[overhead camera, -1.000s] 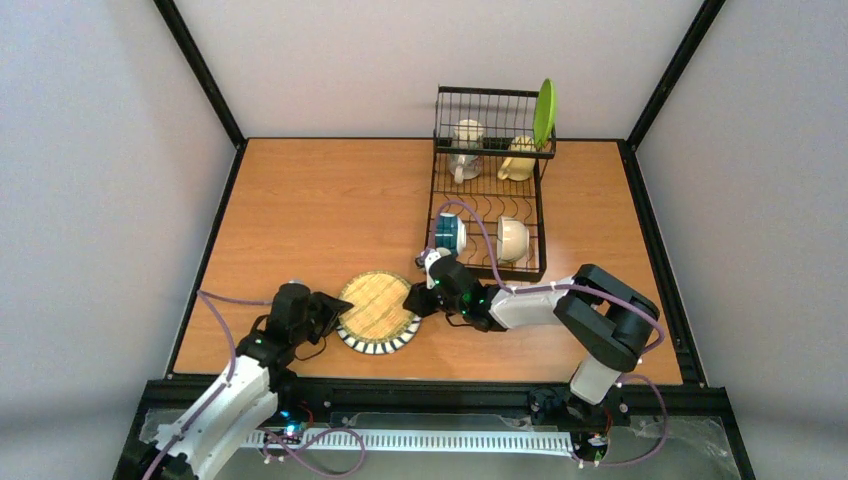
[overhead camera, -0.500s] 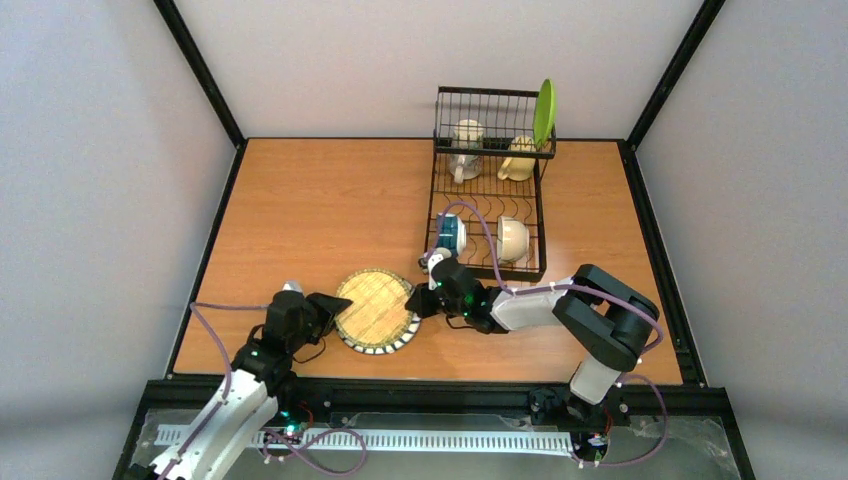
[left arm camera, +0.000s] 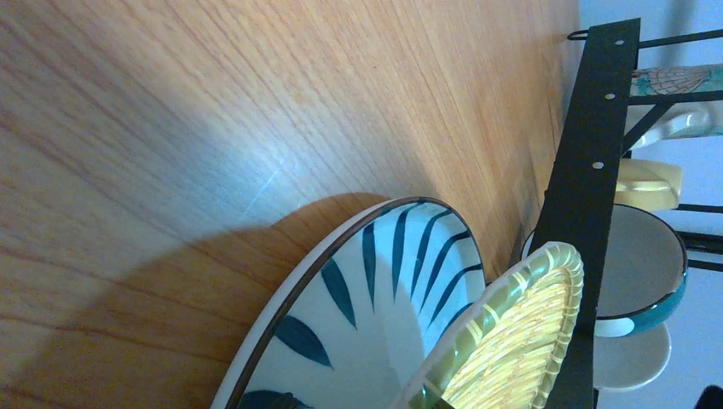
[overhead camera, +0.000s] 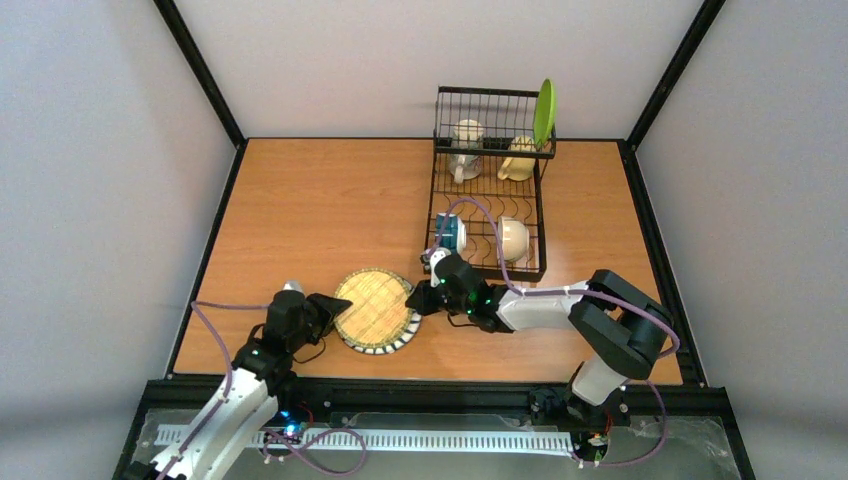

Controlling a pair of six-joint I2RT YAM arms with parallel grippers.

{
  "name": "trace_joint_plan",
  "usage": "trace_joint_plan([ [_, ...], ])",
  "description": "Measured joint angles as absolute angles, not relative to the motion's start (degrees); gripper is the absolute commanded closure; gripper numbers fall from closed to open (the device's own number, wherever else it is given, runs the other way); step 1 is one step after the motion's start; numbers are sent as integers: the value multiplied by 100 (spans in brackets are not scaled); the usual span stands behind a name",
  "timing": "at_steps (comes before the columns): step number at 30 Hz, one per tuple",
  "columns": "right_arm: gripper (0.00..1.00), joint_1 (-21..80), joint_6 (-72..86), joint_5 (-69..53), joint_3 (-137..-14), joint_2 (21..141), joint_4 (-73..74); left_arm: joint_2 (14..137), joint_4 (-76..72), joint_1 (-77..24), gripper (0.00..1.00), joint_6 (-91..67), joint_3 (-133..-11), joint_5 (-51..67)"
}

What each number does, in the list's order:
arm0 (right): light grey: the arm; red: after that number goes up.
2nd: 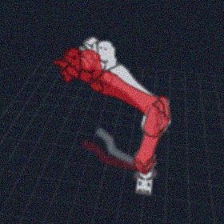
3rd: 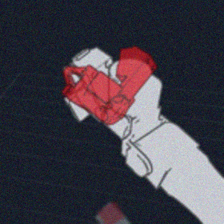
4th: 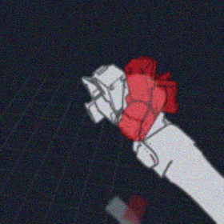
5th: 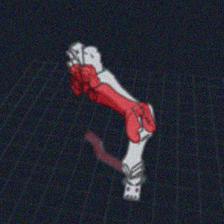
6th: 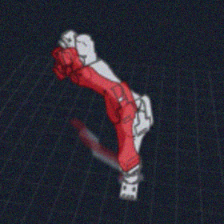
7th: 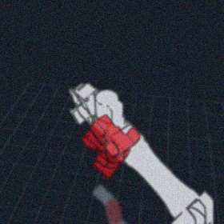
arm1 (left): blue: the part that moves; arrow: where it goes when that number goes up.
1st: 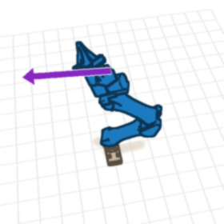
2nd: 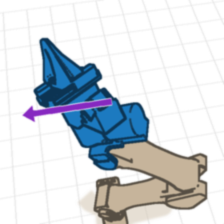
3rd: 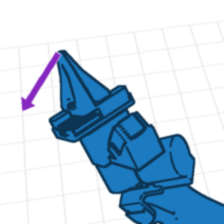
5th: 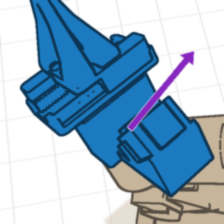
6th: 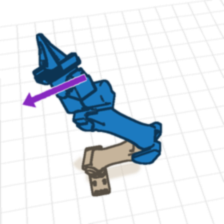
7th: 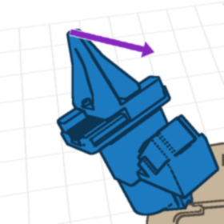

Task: Load the mixed dishes into the dish rack
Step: Grab the plate at the center of the board.

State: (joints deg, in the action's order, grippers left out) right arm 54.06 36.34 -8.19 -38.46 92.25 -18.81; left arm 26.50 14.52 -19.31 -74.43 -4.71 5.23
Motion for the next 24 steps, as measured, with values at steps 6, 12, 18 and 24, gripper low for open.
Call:
trace_joint_plan([
  [6, 84, 5371, 3642, -816, -3968, 9218, -1632, 2526, 1326, -1929, 27, -7299, -438, 593],
  [12, 84, 5330, 3642, -781, -4108, 9220, -1452, 2324, 1166, -1907, 32, -7144, -395, 655],
  [18, 84, 5310, 3645, -749, -4217, 9220, -1221, 2274, 1000, -1898, 39, -6965, -346, 799],
  [24, 84, 5282, 3647, -707, -4327, 9220, -978, 2176, 884, -1894, 49, -6759, -314, 1007],
])
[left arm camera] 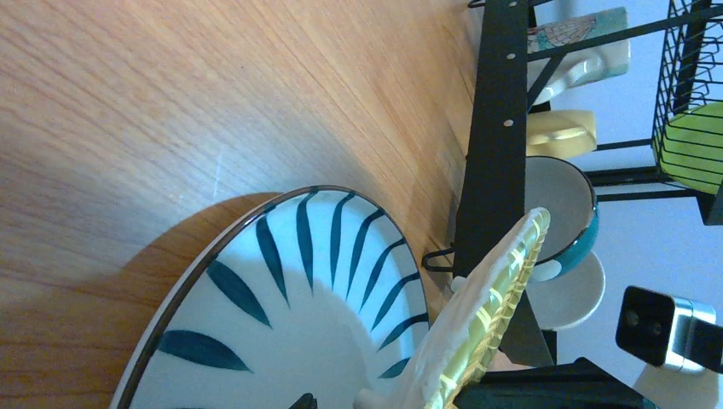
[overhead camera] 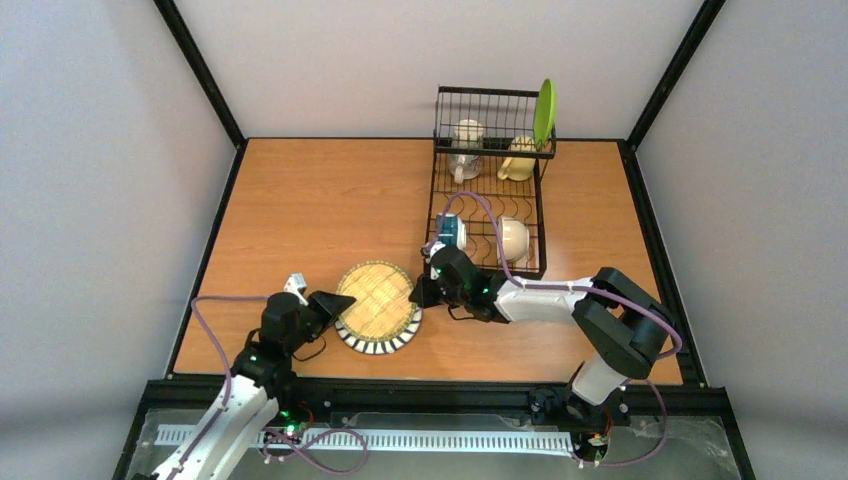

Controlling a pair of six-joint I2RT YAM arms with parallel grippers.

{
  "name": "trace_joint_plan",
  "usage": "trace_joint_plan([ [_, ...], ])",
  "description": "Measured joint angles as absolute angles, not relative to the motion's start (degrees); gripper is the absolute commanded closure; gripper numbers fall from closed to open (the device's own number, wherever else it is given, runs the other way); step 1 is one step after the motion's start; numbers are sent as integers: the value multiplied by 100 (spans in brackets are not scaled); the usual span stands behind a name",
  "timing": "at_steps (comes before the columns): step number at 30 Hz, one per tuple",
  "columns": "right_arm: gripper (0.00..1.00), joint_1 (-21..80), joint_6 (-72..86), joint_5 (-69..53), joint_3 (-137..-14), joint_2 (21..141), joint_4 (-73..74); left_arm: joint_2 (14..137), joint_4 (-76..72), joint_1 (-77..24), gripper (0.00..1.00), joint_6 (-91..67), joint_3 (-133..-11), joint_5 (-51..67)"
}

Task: Load the mixed dishes into the dish rack
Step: Grab the plate at the center of the board.

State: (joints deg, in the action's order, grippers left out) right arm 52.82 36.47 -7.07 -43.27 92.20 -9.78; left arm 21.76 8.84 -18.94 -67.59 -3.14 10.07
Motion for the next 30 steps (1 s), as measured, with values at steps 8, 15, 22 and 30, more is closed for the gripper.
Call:
trace_joint_plan([
  [8, 84, 5229, 3649, -663, -4591, 9220, -620, 1909, 867, -1872, 85, -6523, -309, 1140],
  [15, 83, 5192, 3667, -462, -4753, 9216, -561, 1656, 886, -1870, 100, -6401, -309, 1179],
  [22, 76, 5192, 3658, -375, -4766, 9122, -572, 1492, 891, -1870, 100, -6418, -309, 1179],
  [30, 33, 5262, 3570, -388, -4818, 8982, -478, 1328, 906, -1876, 100, -6580, -316, 1214],
])
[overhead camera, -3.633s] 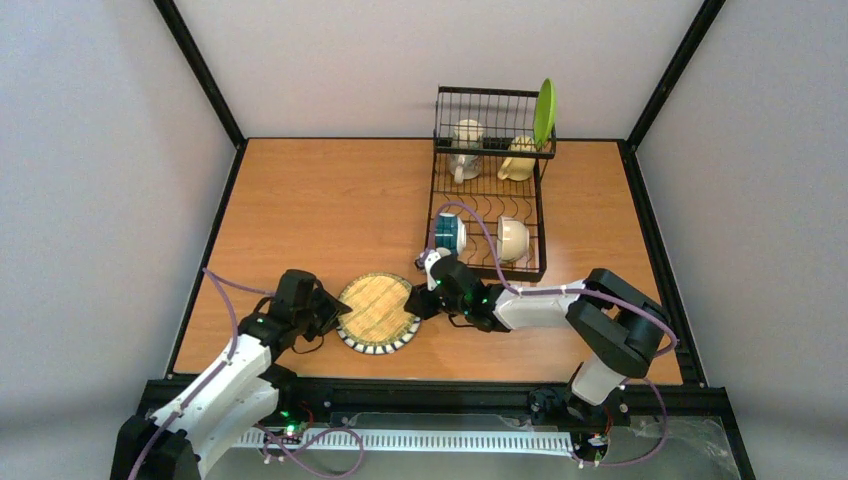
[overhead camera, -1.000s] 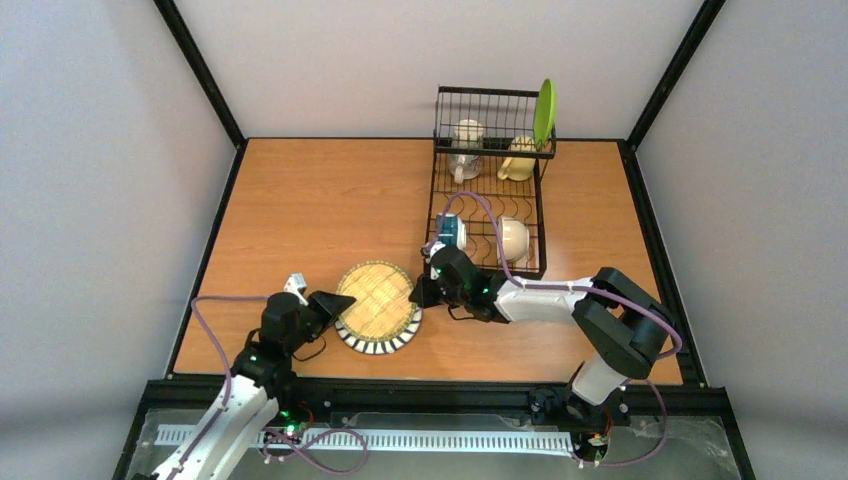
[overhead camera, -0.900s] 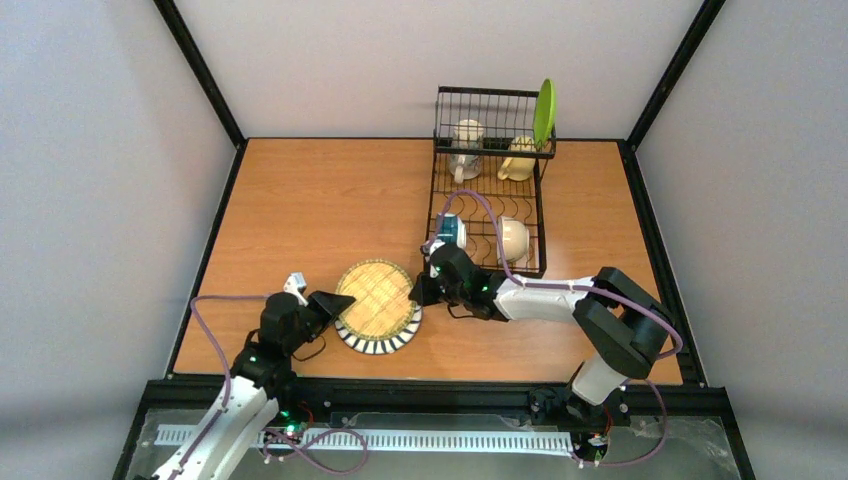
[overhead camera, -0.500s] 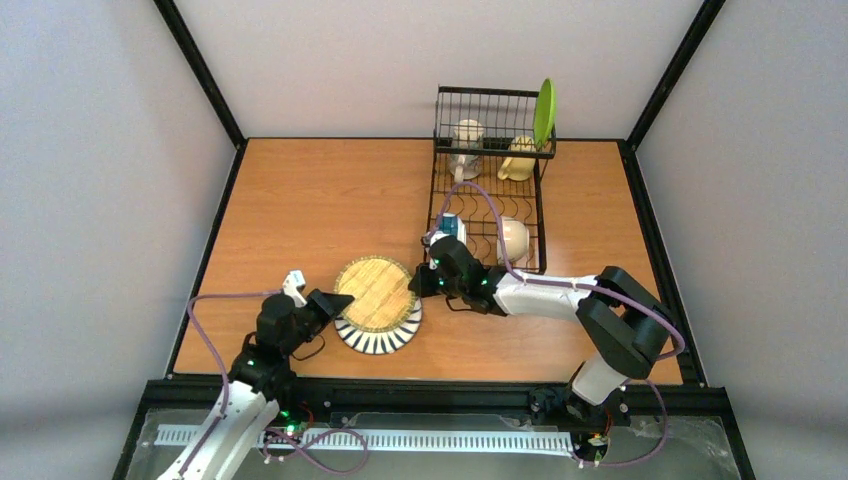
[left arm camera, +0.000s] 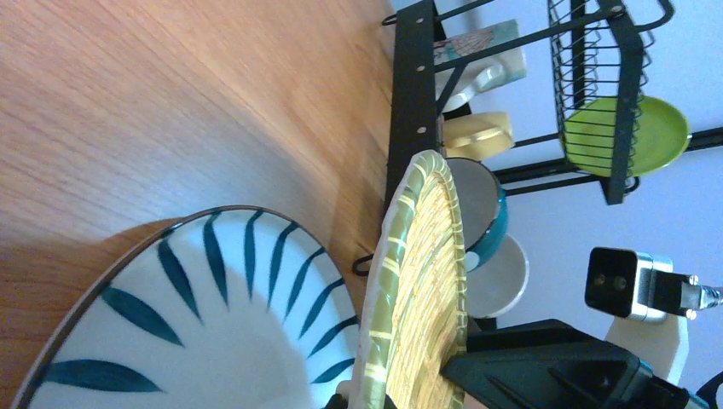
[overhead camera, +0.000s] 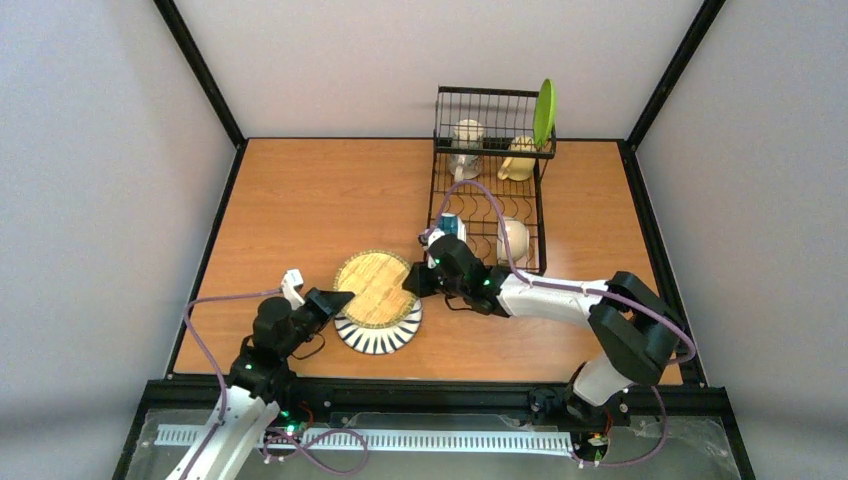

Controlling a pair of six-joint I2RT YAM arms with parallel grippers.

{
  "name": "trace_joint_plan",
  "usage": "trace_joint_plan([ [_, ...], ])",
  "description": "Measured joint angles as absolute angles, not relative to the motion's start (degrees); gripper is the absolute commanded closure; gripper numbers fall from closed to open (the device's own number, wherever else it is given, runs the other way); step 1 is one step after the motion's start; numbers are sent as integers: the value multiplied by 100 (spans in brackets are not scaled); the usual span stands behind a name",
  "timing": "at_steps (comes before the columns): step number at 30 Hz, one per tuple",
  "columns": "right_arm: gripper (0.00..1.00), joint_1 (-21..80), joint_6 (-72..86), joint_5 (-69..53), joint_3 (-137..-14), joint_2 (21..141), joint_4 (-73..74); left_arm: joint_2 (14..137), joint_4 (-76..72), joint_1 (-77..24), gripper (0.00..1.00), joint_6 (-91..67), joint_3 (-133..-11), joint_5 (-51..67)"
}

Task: Load the mixed dishes into the dish rack
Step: Grab the plate at the center of the board.

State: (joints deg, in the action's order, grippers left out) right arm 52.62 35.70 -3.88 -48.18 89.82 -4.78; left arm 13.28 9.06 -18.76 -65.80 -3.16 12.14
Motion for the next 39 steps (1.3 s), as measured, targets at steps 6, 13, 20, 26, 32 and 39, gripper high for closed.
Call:
trace_joint_plan([
  [6, 24, 5290, 3533, -416, -4882, 8748, -329, 1142, 904, -1885, 100, -6777, -316, 1245],
  [13, 21, 5288, 3535, -432, -4908, 8578, -163, 1122, 913, -1900, 100, -6934, -349, 1304],
  [20, 20, 5214, 3538, -515, -4945, 8401, -123, 1308, 882, -1903, 100, -7091, -541, 1337],
  [26, 19, 5072, 3533, -539, -5192, 8370, 47, 2016, 672, -1900, 100, -7142, -965, 1341],
  [32, 19, 4847, 3522, -602, -5561, 8355, 97, 2860, 331, -1900, 100, -7091, -1638, 1433],
  [39, 19, 4556, 3527, -897, -5927, 8313, 113, 3404, -150, -1903, 100, -7067, -2078, 1667],
])
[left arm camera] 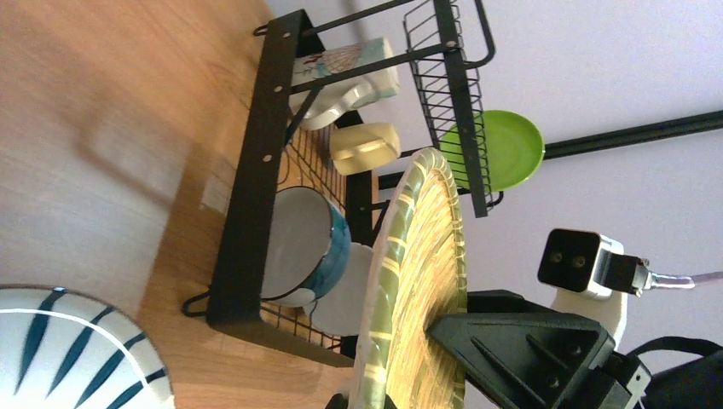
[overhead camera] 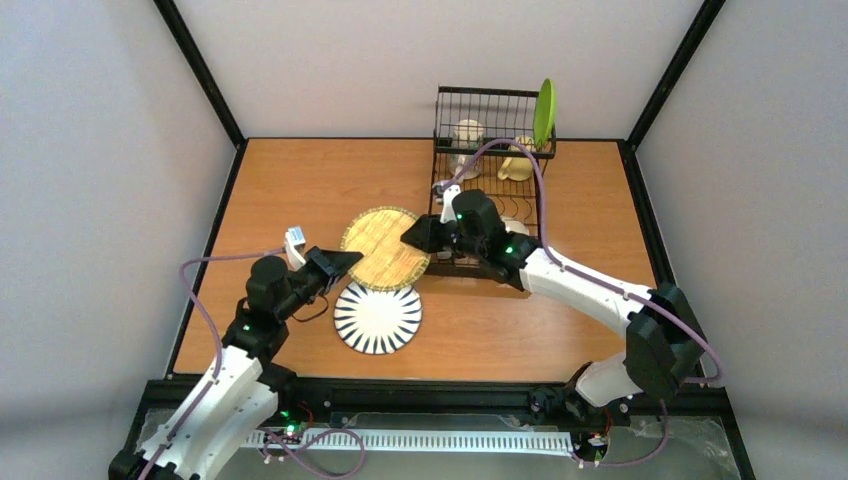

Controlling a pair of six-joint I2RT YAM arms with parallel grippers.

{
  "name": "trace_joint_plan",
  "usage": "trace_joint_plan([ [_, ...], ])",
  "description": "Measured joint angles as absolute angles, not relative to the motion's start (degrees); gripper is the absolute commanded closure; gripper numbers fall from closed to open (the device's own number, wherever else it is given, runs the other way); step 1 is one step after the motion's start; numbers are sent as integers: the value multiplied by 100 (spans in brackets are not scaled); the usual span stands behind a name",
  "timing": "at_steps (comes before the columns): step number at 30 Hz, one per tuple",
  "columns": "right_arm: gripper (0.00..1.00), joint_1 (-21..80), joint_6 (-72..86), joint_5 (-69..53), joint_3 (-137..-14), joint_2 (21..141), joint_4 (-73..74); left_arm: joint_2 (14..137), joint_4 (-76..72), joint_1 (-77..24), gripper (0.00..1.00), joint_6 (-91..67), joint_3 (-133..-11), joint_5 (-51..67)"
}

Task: Load the mixed dishes into the dish rack
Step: Grab the plate at the center of the board, then pass from the left arm to the right

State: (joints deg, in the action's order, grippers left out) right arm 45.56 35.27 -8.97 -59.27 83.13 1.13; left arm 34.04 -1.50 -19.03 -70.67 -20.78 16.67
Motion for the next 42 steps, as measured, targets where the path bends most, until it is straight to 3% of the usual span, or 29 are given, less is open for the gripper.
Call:
trace_joint_plan([
  [12, 21, 4209, 3677, -1323, -6272, 8313, 75, 4257, -1015, -1900, 100, -7089, -2475, 1898],
  [16, 27, 4134, 3765, -1396, -6296, 8313, 21, 4615, -1330, -1900, 100, -7126, -2617, 1968],
  [18, 34, 4093, 3809, -1398, -6296, 8313, -32, 4764, -1466, -1900, 100, -7159, -2670, 1992],
  [26, 94, 3900, 4335, -1592, -6307, 8158, -366, 5092, -1835, -1859, 98, -7314, -2875, 2073],
  [30, 98, 3826, 4654, -1518, -6370, 8038, -515, 5262, -1957, -1848, 89, -7349, -3094, 2115],
  [37, 98, 3817, 4464, -1372, -6383, 7988, -519, 5673, -1822, -1876, 43, -7220, -3334, 2154],
  [42, 98, 3929, 4204, -1494, -6386, 7985, -314, 5710, -1455, -1890, 25, -6982, -3481, 1955],
])
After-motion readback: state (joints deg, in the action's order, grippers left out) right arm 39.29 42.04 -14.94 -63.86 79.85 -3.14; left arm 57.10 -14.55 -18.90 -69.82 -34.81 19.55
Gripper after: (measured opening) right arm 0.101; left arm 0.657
